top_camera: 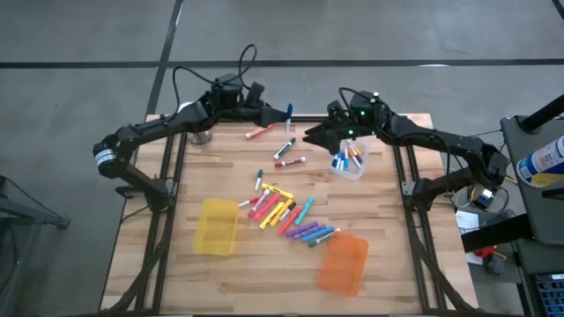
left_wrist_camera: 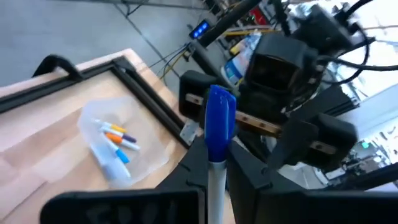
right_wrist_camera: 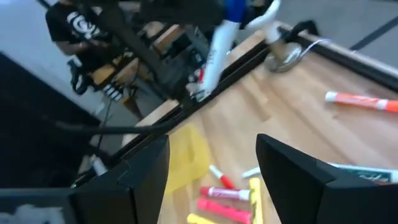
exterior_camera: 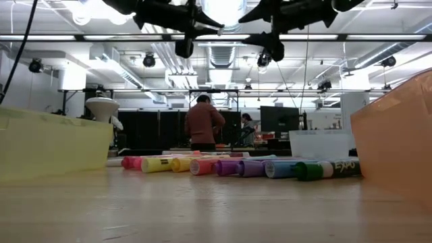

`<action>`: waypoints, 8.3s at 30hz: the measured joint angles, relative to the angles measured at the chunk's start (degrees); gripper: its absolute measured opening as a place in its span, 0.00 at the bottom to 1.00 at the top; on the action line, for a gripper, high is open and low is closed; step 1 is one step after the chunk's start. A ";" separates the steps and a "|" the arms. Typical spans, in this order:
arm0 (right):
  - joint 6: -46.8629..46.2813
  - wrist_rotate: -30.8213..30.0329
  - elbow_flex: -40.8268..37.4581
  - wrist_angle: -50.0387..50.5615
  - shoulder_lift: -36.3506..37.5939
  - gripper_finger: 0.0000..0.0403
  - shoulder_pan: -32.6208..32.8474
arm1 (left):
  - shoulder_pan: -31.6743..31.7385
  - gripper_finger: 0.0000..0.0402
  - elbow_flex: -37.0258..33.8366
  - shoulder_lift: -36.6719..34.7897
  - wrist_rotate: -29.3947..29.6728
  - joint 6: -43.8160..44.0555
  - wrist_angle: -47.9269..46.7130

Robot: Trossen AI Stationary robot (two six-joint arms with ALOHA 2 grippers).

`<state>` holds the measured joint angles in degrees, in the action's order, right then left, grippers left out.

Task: Pick & Place Markers
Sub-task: Put the small dark blue highlighter pen into the transparent bin, then put the small green highlighter pen into the transparent bin

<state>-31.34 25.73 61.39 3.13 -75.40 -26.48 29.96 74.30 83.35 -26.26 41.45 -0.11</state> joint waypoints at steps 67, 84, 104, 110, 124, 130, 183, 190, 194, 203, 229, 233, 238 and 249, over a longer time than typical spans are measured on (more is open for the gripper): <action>-7.94 -1.72 0.04 -18.87 -6.13 0.44 0.98 | -3.24 0.07 -0.50 1.09 0.77 3.59 6.13; -8.56 -0.82 0.07 -18.45 -6.55 0.07 0.98 | -3.43 0.19 -0.52 1.38 0.89 3.47 7.16; -14.74 -11.32 0.02 27.48 3.76 0.07 -9.12 | 0.68 0.49 -0.50 -3.73 1.03 0.35 -0.16; -13.10 -15.45 -0.61 40.64 3.38 0.07 -13.64 | 0.65 0.49 -0.50 -4.01 0.53 0.46 -6.22; -8.17 -15.41 -5.41 42.10 -10.05 0.07 -16.49 | 0.33 0.49 -0.50 -4.02 0.22 -3.31 -22.93; -5.97 -14.82 -5.41 42.59 -15.90 0.08 -16.81 | 0.28 0.49 -0.50 -4.02 0.23 -5.19 -27.76; 4.89 -13.76 -3.63 41.93 18.26 0.53 -16.30 | -9.03 0.48 -7.46 23.14 22.61 -0.48 -38.02; 5.05 -13.76 -3.63 40.99 18.23 0.53 -16.33 | -8.91 0.27 -7.19 23.39 23.25 -1.90 -38.72; 5.04 -13.76 -3.63 40.18 18.23 0.53 -16.31 | -8.32 0.08 -7.25 23.37 22.37 -3.91 -38.46; 6.54 -11.73 -3.63 35.38 18.21 0.53 -16.15 | -5.47 0.08 -7.20 19.77 20.84 -4.37 -36.49; 4.37 13.07 -3.74 -1.03 10.82 0.53 -9.10 | -5.79 0.06 12.99 5.92 17.42 -0.81 -9.51; 0.71 11.90 -3.74 -6.82 7.54 0.53 -7.76 | -6.08 0.06 12.76 5.92 16.70 0.52 -4.33; -3.02 11.62 -3.76 -12.93 3.52 0.53 -6.88 | -6.27 0.06 12.72 6.00 16.61 0.96 -3.34; -8.41 11.57 -2.46 -22.14 -3.81 0.53 -5.65 | -7.57 0.06 12.68 6.25 16.11 2.07 -3.29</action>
<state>-39.75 37.30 58.93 -19.01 -79.22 -32.13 22.39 86.98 89.60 -10.16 43.52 -3.40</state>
